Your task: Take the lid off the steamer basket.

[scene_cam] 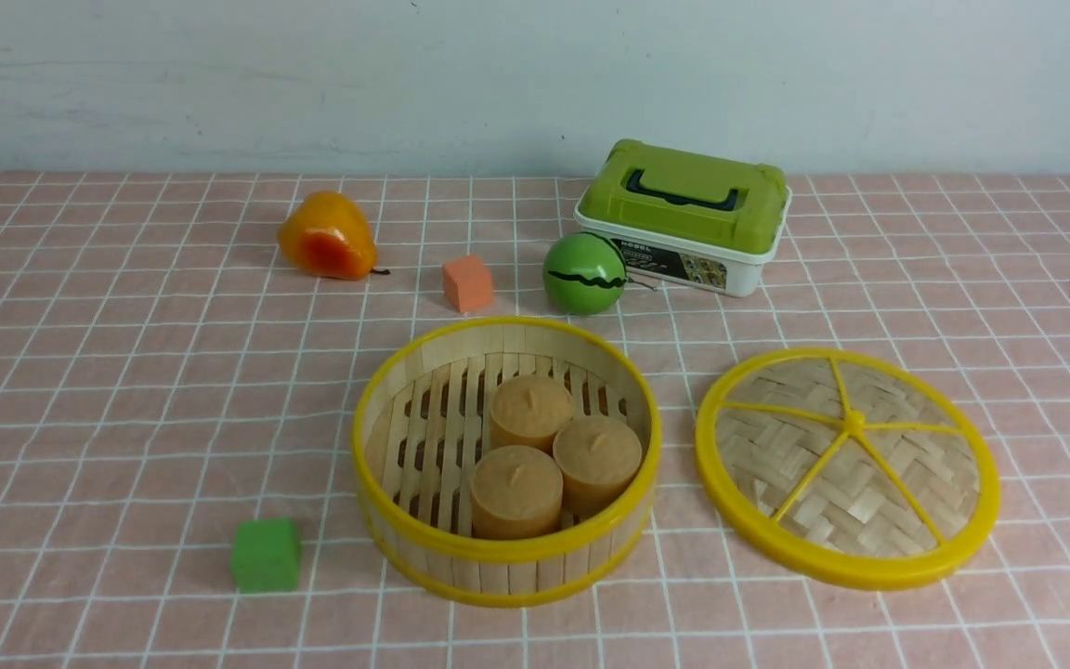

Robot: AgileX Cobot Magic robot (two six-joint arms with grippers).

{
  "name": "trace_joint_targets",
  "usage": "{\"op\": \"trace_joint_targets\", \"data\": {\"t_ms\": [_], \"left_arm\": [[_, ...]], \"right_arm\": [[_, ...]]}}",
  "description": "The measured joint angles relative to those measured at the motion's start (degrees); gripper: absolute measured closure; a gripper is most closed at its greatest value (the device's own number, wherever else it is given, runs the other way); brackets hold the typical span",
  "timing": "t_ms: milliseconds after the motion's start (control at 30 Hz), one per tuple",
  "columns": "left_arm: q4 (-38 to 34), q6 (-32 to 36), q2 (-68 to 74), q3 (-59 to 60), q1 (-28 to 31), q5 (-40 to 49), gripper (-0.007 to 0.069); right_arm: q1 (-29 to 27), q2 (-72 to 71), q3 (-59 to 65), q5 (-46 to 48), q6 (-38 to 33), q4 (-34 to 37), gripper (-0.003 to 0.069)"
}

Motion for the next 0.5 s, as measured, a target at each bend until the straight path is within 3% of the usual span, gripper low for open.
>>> {"op": "trace_joint_targets", "data": {"t_ms": [200,500], "left_arm": [[0.0,0.0,0.0,0.0,0.0,0.0,0.0386],[0.0,0.0,0.0,0.0,0.0,0.0,0.0386]], "right_arm": [[0.0,-8.2,3.2,-1.2,0.0,0.2,0.068],[0.0,-16.7,3.7,7.5,0.0,0.3,0.0678]]}}
